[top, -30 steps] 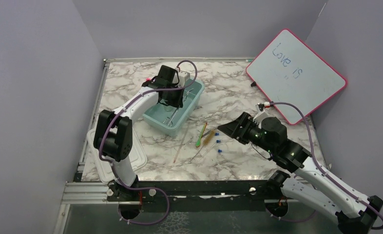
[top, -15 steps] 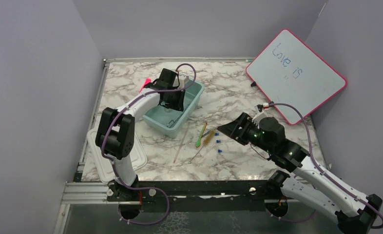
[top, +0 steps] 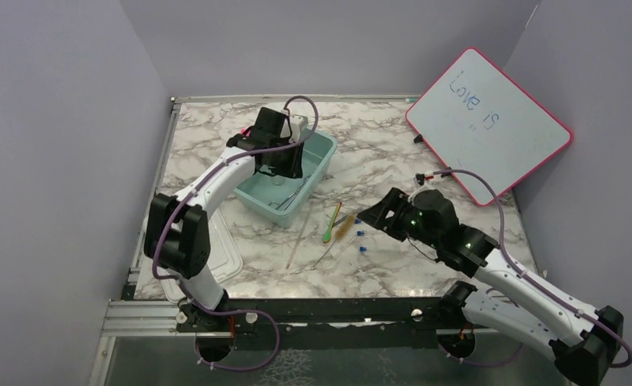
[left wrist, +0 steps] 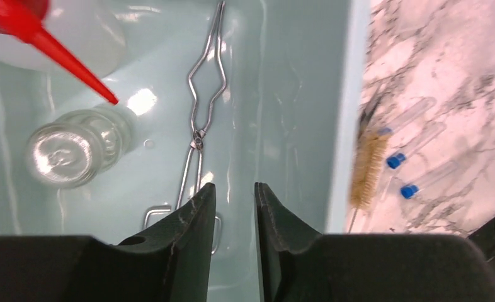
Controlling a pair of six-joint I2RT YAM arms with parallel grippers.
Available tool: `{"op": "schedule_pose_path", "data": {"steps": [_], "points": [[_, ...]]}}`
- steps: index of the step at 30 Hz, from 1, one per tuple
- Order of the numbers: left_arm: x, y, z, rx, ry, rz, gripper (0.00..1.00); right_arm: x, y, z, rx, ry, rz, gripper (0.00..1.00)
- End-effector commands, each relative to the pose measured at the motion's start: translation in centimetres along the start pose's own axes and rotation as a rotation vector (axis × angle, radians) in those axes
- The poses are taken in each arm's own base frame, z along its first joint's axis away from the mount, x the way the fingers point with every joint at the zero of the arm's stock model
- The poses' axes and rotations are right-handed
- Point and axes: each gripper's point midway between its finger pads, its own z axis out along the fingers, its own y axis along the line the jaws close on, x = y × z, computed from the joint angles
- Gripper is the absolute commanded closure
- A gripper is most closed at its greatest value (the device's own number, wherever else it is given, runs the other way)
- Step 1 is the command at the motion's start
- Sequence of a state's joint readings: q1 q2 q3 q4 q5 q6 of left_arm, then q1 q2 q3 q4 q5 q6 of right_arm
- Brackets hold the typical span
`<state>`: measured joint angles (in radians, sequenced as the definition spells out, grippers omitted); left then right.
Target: Organize the chemistry lab equipment
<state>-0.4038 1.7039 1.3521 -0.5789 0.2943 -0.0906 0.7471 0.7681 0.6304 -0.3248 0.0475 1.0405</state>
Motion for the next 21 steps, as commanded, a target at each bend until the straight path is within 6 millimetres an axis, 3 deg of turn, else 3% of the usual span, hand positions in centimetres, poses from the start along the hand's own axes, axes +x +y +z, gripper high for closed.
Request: {"op": "schedule_pose_path", "data": {"steps": [1, 7, 11, 21], "points": [[-4.2, -2.4, -6.7, -0.004, -0.199, 0.033, 0.66, 0.6, -2.8, 1.2, 0.149, 0.036, -0.093, 0.31], [-3.6, -4.1, -11.7, 0.018, -0.331, 0.033, 0.55, 3.3, -5.3, 4.4, 0.245, 0.166, -0.13, 0.46], [-2.4, -5.4, -14.1, 0.066, -0.443, 0.033, 0.51, 5.1, -5.8, 6.1, 0.269, 0.215, -0.124, 0.49], [1.2, -7.4, -17.4, 0.205, -0.727, 0.058, 0.43, 8.6, -5.2, 9.3, 0.374, 0.215, -0.128, 0.52]]}}
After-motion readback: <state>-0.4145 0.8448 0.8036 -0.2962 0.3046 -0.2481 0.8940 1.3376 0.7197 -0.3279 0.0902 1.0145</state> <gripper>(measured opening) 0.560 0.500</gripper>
